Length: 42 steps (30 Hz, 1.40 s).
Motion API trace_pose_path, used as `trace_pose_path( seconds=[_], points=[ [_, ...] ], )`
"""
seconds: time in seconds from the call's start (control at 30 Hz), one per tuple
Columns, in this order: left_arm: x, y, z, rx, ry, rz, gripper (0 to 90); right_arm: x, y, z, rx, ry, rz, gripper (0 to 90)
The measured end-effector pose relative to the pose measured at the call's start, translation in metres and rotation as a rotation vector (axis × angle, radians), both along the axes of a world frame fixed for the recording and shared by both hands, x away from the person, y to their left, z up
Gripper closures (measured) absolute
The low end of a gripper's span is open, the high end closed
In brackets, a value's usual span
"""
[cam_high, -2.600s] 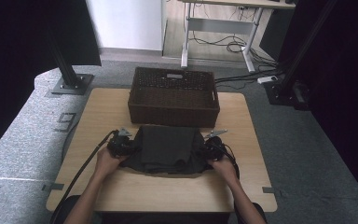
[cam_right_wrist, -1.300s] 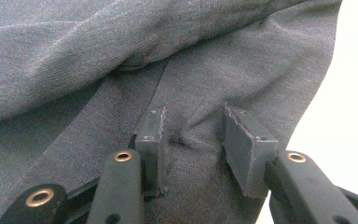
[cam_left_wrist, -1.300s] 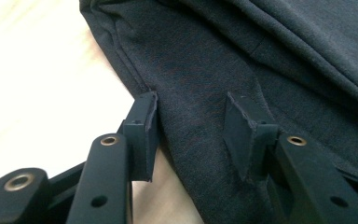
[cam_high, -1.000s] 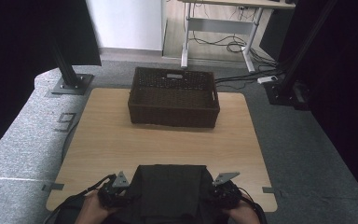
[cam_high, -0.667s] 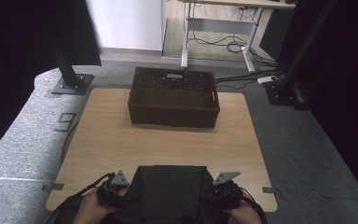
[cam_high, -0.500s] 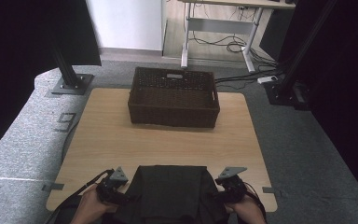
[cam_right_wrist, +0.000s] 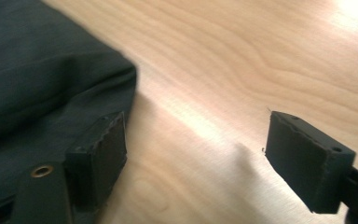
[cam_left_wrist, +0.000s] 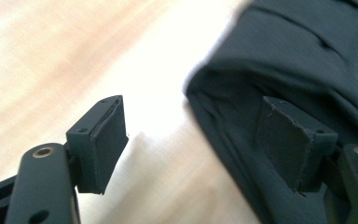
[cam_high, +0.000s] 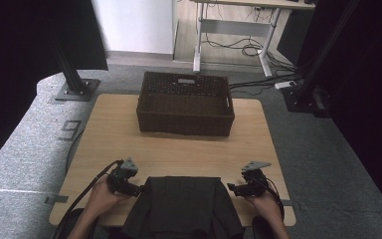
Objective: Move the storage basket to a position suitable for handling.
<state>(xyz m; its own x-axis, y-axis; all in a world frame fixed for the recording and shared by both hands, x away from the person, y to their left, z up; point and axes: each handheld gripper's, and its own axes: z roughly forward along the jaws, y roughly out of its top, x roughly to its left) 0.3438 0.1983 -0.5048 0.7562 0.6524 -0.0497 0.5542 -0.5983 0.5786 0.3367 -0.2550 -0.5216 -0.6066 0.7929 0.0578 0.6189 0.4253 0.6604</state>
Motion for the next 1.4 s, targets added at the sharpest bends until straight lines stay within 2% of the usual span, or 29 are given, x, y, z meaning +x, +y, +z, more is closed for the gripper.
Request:
trace_pose_path(
  seconds=[0.03,0.07,0.13,0.17,0.27,0.37,0.57,0.7,0.77,0.87,1.03,1.2,1.4],
  points=[
    [0.009,-0.001,0.003,-0.003,-0.015,0.004,24.7,0.006,-0.001,-0.002,0.003,-0.005,-0.006,16.1],
    [0.009,-0.001,0.003,-0.003,-0.015,0.004,24.7,0.006,-0.001,-0.002,0.003,-0.005,-0.006,16.1],
    [0.022,-0.002,0.006,-0.015,-0.014,0.005,24.7,0.013,-0.003,-0.005,0.015,-0.019,-0.008,13.0],
    [0.022,-0.002,0.006,-0.015,-0.014,0.005,24.7,0.013,-0.003,-0.005,0.015,-0.019,-0.008,13.0],
    [0.036,-0.004,0.011,-0.009,-0.029,0.008,24.7,0.015,-0.01,-0.014,0.015,-0.026,-0.052,7.0],
    [0.044,-0.005,0.015,-0.008,-0.036,0.017,23.3,0.016,-0.014,-0.017,0.001,-0.032,-0.073,4.6],
    [0.068,-0.002,0.028,-0.049,-0.05,0.055,17.9,0.019,-0.023,-0.028,-0.013,-0.029,-0.128,0.0],
    [0.082,-0.003,0.035,-0.037,-0.06,0.075,16.7,0.018,-0.028,-0.033,-0.015,-0.066,-0.157,0.0],
    [0.088,-0.003,0.039,-0.016,-0.069,0.083,16.7,0.018,-0.029,-0.034,-0.01,-0.074,-0.163,0.0],
    [0.097,-0.002,0.046,-0.011,-0.081,0.1,17.2,0.017,-0.029,-0.036,0.0,-0.09,-0.168,0.0],
    [0.111,0.001,0.06,0.0,-0.108,0.123,21.4,0.017,-0.029,-0.036,0.0,-0.09,-0.168,0.0],
    [0.126,0.005,0.076,-0.008,-0.135,0.174,28.5,0.016,-0.029,-0.036,0.0,-0.093,-0.168,0.0],
    [0.147,0.006,0.091,0.022,-0.162,0.223,36.2,0.016,-0.029,-0.036,0.0,-0.093,-0.168,0.0]
  ],
)
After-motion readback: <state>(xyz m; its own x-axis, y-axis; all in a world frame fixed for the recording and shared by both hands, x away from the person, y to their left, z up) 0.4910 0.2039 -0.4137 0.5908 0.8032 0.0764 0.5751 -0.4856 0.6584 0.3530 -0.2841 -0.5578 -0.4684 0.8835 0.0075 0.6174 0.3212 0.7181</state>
